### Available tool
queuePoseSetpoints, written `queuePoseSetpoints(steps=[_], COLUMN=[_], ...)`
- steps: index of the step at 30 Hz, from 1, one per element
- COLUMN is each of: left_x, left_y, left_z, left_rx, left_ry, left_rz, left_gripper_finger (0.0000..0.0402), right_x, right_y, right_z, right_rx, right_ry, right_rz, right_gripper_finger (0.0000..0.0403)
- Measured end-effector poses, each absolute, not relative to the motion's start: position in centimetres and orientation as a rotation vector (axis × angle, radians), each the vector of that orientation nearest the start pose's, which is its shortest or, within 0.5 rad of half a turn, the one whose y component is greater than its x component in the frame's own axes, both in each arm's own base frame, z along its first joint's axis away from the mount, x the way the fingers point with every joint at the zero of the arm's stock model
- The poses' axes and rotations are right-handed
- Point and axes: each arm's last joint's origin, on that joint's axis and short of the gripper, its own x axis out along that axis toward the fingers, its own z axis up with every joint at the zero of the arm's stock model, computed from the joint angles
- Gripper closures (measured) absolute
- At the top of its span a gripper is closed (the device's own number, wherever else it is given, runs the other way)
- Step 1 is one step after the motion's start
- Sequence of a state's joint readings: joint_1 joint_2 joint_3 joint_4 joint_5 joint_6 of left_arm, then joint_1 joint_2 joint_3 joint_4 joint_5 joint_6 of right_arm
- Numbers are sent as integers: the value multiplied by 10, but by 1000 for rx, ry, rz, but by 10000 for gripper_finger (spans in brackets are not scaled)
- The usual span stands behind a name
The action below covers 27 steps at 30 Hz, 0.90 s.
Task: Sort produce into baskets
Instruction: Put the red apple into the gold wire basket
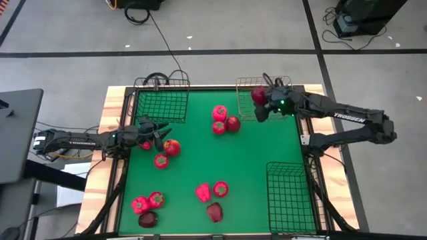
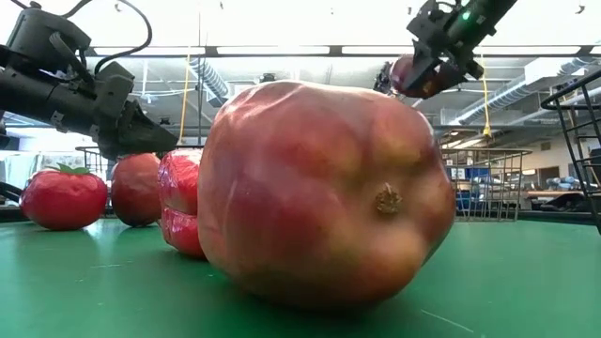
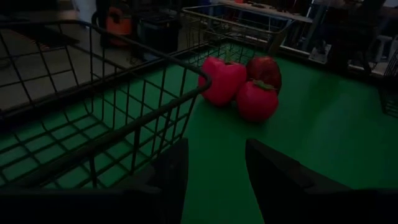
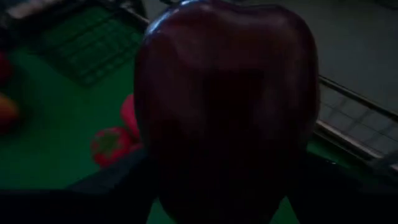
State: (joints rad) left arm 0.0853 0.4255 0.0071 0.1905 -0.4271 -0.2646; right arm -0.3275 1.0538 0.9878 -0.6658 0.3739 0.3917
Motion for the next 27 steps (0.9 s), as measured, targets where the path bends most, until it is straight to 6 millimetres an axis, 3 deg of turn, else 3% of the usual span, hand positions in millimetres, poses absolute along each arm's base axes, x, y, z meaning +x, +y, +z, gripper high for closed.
queuePoseSetpoints(steps=[6,9,12,14,16,23,27], left_x=[118,119,119,119,119,120,120], left_y=[23,23,21,21,21,21,21], left_z=[149,150,150,150,149,153,156], left_rx=[-216,-234,-261,-259,-260,-301,-296], left_ry=[127,114,112,118,122,69,46], left_rz=[583,549,504,502,509,506,506], left_gripper_finger=[236,236,236,236,236,236,236], right_x=[187,186,192,202,214,268,297], right_y=[-95,-97,-93,-84,-77,-55,-53], right_z=[315,315,316,310,297,263,263], right_rx=[353,375,308,193,125,-68,-175], right_ry=[585,575,614,653,707,892,945], right_rz=[-888,-880,-674,-471,-383,-290,-286], right_gripper_finger=[12,14,28,36,41,42,38])
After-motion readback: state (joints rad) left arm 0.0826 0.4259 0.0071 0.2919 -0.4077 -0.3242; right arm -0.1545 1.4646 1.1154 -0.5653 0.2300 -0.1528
